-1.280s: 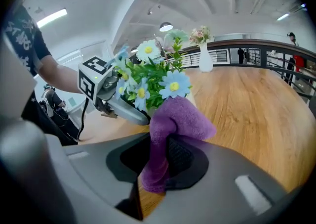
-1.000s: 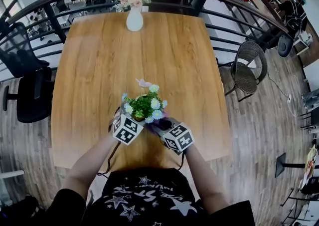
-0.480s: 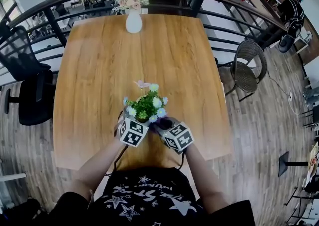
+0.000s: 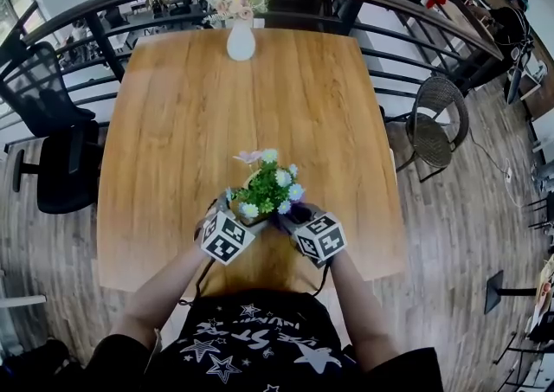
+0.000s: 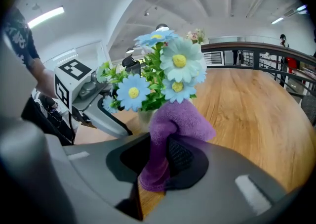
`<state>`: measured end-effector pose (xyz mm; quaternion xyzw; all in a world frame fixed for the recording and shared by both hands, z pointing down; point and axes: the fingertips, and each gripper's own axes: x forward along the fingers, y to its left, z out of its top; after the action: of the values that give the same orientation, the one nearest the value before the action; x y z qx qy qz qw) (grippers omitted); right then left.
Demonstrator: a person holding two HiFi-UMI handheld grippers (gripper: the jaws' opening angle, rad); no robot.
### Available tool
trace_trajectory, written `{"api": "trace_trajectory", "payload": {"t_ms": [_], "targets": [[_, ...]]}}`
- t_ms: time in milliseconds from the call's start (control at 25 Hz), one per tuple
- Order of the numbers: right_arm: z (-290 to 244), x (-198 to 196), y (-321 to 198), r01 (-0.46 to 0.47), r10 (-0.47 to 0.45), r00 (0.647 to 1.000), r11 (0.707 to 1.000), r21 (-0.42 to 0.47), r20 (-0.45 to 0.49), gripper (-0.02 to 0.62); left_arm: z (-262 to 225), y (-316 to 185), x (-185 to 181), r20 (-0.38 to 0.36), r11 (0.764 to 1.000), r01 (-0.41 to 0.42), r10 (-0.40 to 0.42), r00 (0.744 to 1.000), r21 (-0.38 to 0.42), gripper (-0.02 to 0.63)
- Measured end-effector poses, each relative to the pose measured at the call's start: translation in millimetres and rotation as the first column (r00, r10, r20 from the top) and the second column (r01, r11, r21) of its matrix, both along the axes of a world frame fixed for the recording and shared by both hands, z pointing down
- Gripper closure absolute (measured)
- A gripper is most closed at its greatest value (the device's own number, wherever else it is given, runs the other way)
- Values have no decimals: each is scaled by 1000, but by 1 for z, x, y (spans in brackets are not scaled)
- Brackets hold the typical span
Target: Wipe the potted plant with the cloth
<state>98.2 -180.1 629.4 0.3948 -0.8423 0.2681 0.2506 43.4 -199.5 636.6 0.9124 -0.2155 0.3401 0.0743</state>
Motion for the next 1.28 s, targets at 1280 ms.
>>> {"api": "trace_trajectory", "payload": {"t_ms": [1280], "targets": [[5, 9, -7, -13, 13, 1000, 999, -35, -3, 512, -9, -37, 12, 14, 659, -752, 751, 660, 17, 127]]}}
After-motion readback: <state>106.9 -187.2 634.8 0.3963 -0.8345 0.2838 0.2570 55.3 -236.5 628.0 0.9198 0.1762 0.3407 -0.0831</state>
